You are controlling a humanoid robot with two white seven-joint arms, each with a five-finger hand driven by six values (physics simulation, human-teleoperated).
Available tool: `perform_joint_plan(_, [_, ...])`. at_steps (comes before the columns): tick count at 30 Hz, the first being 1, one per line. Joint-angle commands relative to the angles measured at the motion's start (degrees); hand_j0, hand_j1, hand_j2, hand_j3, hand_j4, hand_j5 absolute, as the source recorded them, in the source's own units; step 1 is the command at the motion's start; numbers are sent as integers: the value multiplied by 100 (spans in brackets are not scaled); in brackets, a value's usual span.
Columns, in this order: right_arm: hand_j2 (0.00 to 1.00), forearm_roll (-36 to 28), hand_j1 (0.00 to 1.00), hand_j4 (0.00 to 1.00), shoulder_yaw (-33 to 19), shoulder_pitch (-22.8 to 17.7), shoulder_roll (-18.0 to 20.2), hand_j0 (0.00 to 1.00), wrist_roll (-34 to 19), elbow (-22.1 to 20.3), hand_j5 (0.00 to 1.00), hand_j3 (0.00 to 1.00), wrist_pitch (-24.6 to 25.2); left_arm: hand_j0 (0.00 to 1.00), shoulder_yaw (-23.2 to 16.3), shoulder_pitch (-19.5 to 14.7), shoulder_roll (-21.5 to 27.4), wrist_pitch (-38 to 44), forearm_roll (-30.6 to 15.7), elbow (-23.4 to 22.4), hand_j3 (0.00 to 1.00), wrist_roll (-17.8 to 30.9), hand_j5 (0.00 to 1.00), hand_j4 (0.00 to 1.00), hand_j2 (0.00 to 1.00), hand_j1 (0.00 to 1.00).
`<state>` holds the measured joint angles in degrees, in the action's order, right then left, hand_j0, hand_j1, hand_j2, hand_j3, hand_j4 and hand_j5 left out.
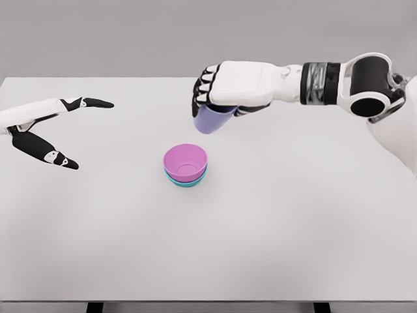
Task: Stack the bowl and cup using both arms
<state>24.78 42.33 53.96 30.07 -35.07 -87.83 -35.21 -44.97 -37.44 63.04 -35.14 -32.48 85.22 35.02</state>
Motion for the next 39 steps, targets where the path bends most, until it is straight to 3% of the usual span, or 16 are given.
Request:
perform_joint_plan(1, [68, -35, 68, 68, 38, 0, -107, 68, 7, -93, 68, 68, 21, 100, 6, 0, 6, 14, -48, 3, 100, -2, 100, 100, 100, 100])
perform_joint_plan(15, [68, -43, 68, 68, 733, -26, -265, 68, 7, -366, 68, 68, 21, 100, 6, 0, 6, 14, -48, 3, 100, -2, 100, 100, 100, 100])
perform_joint_plan(28, [68, 9, 68, 68, 874, -35, -432, 68, 7, 38, 68, 68, 21, 100, 32, 0, -3, 14, -48, 38, 100, -2, 100, 100, 100, 100])
perform_joint_plan(30, [72, 9, 72, 72, 909, -35, -423, 72, 7, 38, 72, 72, 21, 100, 32, 0, -3, 14, -39, 38, 100, -2, 100, 100, 100, 100])
perform_joint_plan(32, [94, 18, 94, 94, 953, -35, -423, 94, 7, 12, 94, 94, 21, 100, 32, 0, -3, 14, -39, 38, 100, -2, 100, 100, 100, 100])
perform_joint_plan(33, [99, 18, 99, 99, 953, -35, -414, 99, 7, 3, 99, 99, 21, 100, 32, 0, -3, 14, -39, 38, 100, -2, 100, 100, 100, 100])
perform_joint_plan(39, [100, 9, 100, 100, 874, -9, -344, 100, 7, -216, 100, 100, 21, 100, 32, 0, -3, 14, -39, 29, 100, -2, 100, 100, 100, 100])
